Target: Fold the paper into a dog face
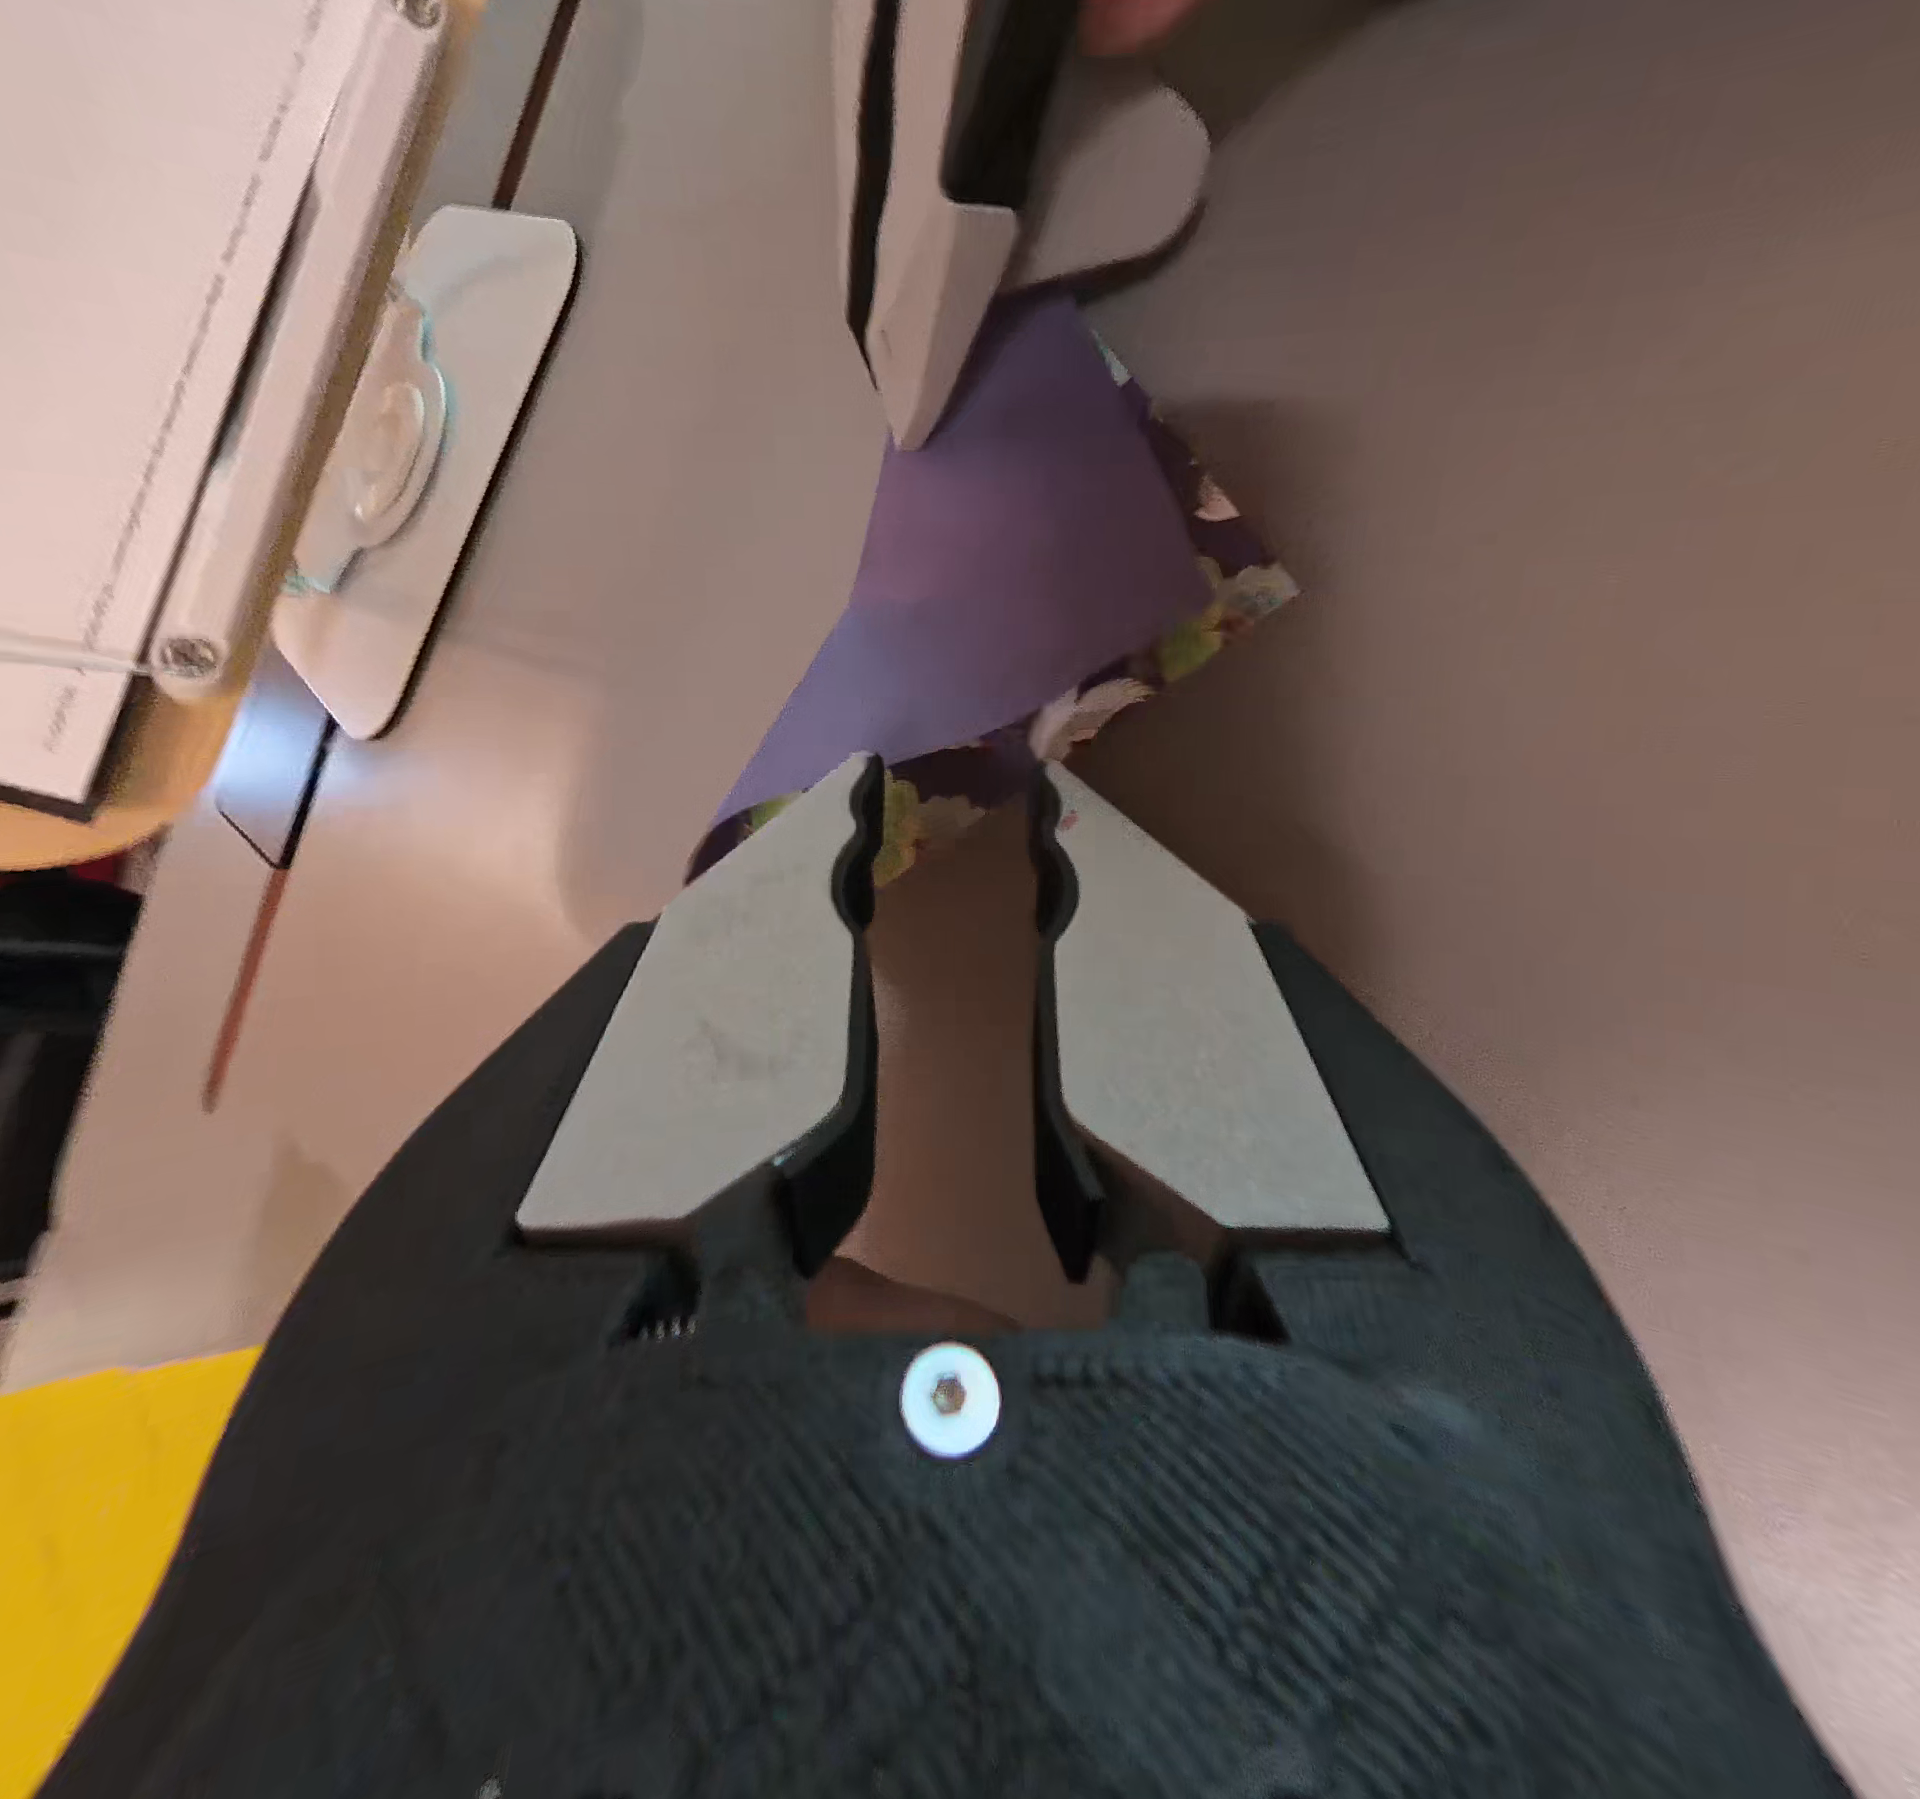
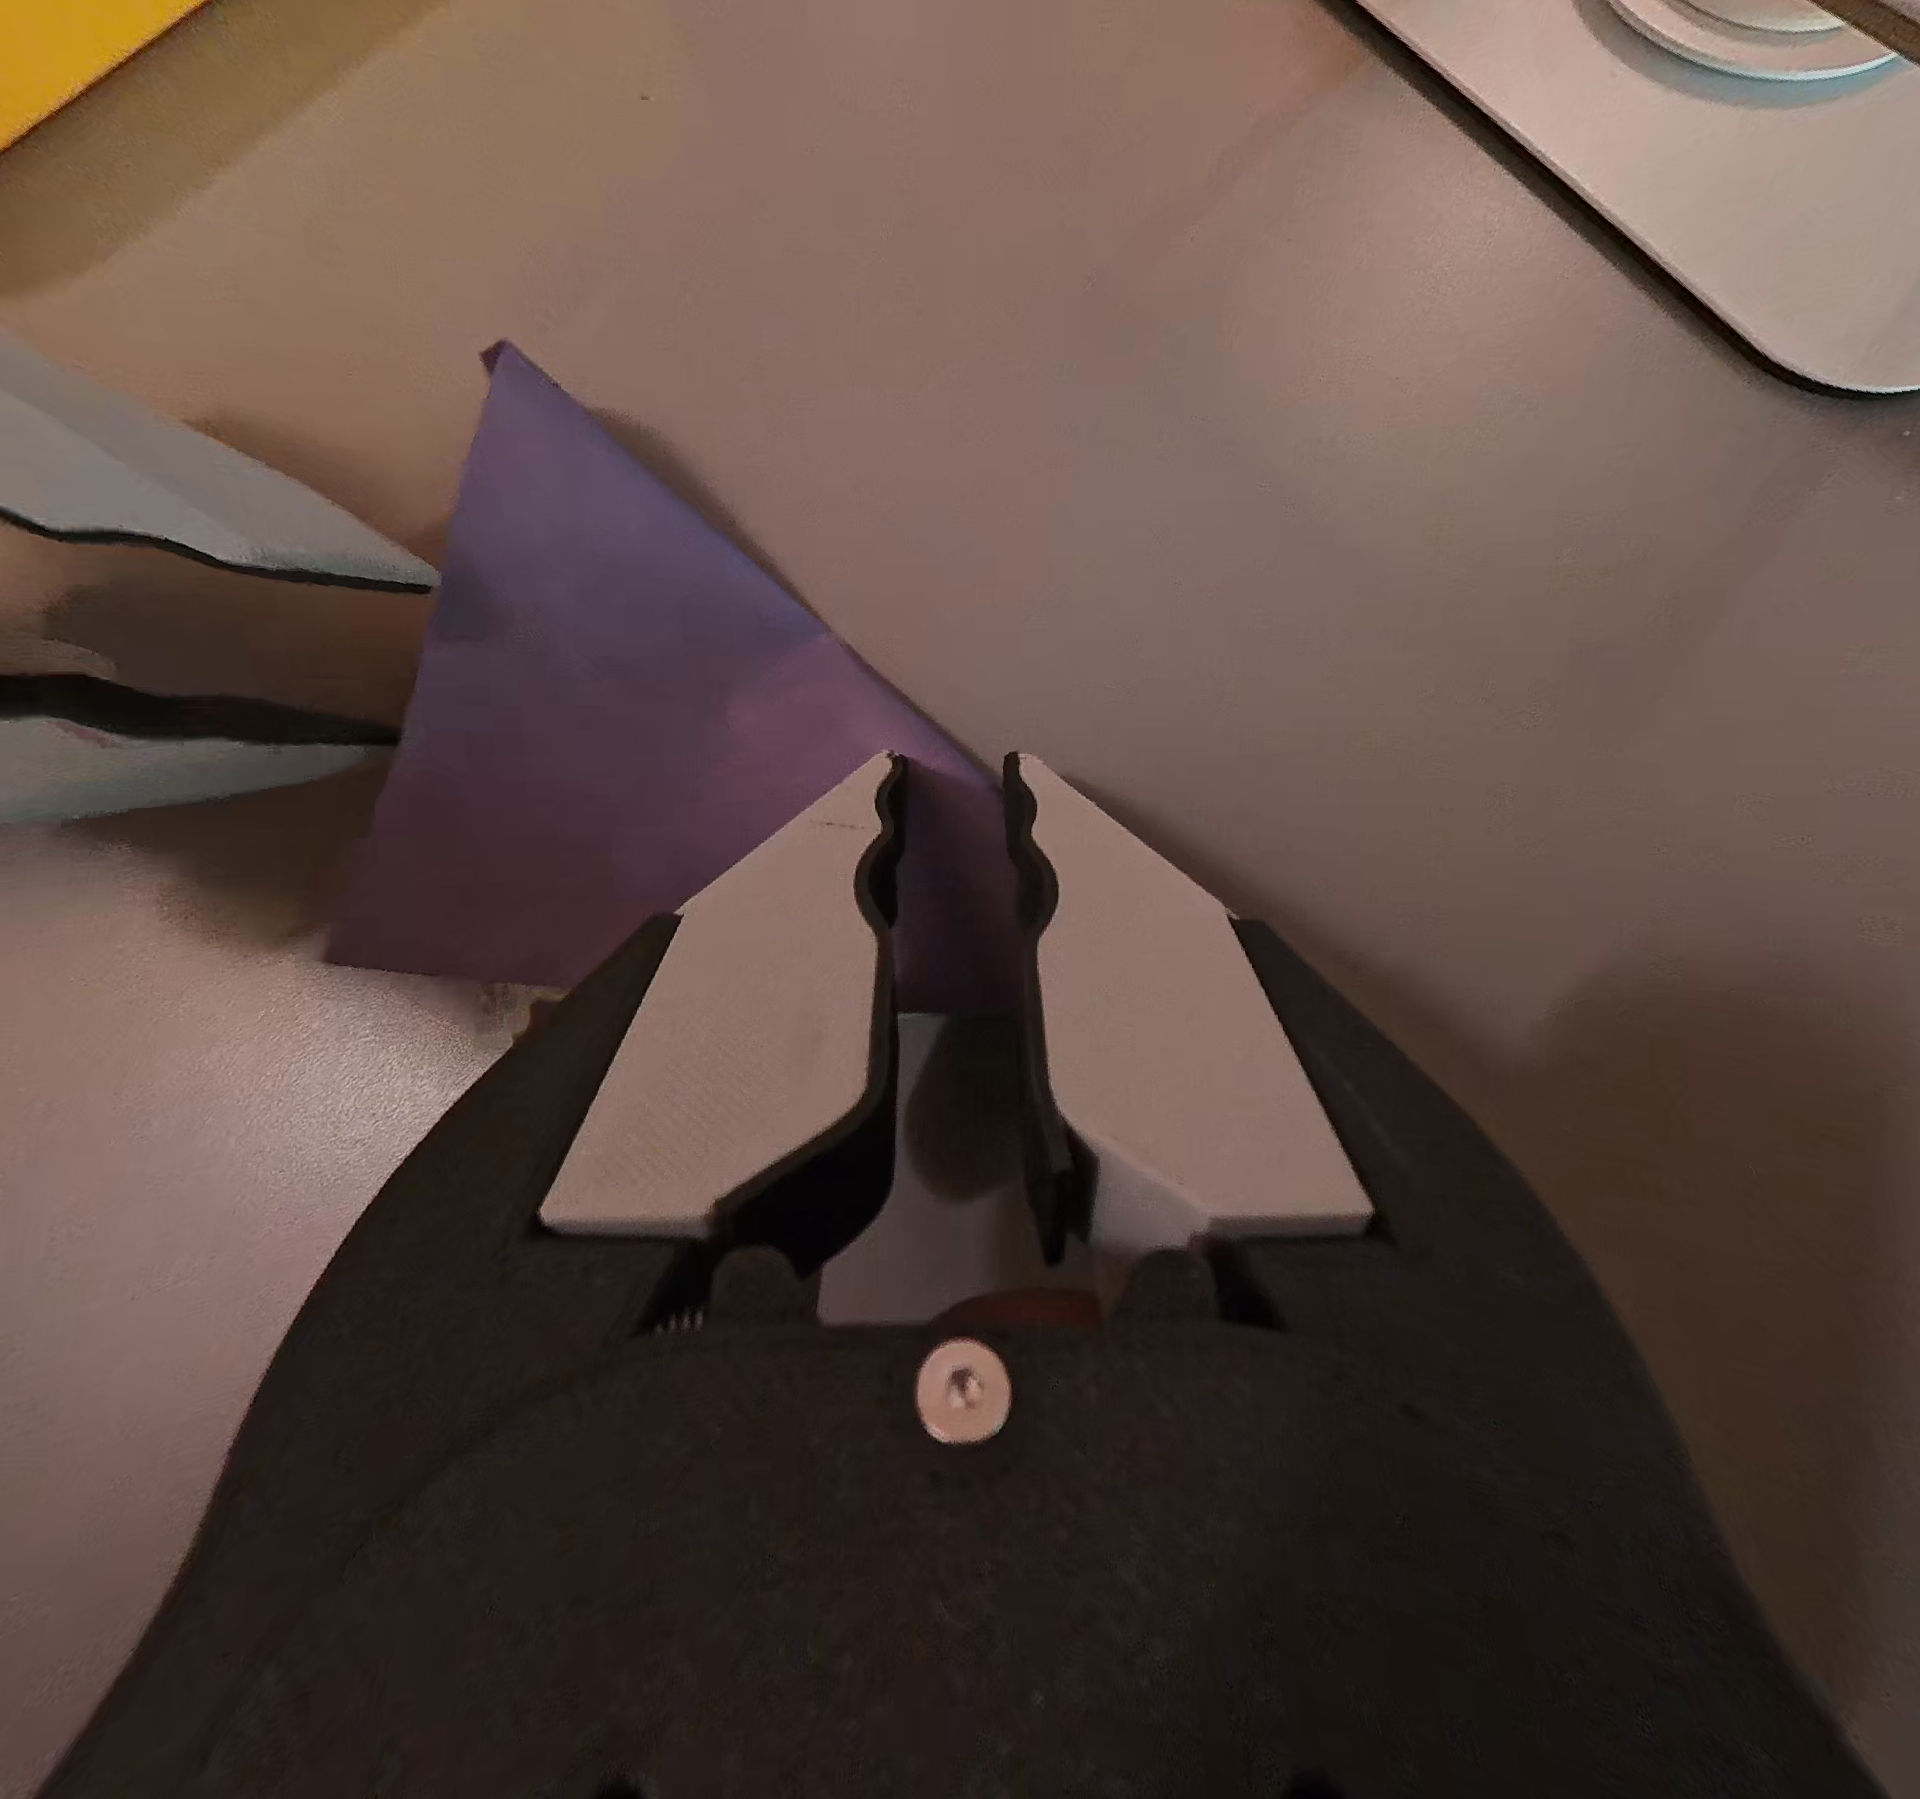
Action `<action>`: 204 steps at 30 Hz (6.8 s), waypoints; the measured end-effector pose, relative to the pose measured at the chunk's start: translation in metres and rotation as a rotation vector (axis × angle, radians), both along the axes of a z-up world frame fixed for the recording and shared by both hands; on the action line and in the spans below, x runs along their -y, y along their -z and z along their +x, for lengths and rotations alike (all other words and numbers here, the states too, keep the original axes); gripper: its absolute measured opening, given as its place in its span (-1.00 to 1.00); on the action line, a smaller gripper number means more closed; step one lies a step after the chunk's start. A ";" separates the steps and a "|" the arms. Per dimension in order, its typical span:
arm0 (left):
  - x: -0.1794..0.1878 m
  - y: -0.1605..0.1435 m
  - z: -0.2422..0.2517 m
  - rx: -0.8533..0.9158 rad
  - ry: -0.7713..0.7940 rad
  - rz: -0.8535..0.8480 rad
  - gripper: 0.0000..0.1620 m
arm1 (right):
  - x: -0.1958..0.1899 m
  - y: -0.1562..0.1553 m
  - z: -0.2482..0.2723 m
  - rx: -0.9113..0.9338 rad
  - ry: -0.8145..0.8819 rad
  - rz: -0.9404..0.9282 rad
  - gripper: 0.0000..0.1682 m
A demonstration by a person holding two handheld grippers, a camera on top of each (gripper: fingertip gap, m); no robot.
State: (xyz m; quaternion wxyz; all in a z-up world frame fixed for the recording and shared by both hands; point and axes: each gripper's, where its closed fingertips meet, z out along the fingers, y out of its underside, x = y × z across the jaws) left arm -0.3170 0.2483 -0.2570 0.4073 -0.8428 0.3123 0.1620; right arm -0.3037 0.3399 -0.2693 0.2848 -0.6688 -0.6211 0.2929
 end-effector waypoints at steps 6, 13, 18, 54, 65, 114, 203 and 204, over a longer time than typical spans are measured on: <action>-0.017 -0.010 0.010 -0.205 0.066 0.150 -0.68 | -0.003 0.002 0.001 0.006 0.009 -0.002 -0.80; -0.007 -0.010 0.012 -0.246 0.125 0.167 -0.63 | -0.002 0.002 0.000 0.005 0.004 -0.014 -0.79; -0.010 -0.009 0.005 -0.315 0.152 0.156 -0.63 | -0.002 0.001 0.000 0.000 -0.001 -0.014 -0.80; -0.027 0.017 0.035 -0.413 0.310 0.099 -1.00 | 0.041 -0.005 0.036 0.070 -0.278 -0.071 -0.78; -0.033 0.014 0.033 -0.311 0.265 0.101 -1.00 | 0.060 0.007 0.057 0.145 -0.384 -0.074 -0.87; -0.040 0.022 0.056 -0.263 0.372 -0.067 -1.00 | 0.079 0.010 0.065 0.071 -0.580 0.084 -0.58; -0.056 0.021 0.038 0.118 0.339 -0.128 -1.00 | 0.084 0.006 0.051 0.062 -0.560 0.219 -0.25; -0.056 0.021 0.038 0.120 0.339 -0.129 -1.00 | 0.084 0.006 0.051 0.066 -0.556 0.216 -0.24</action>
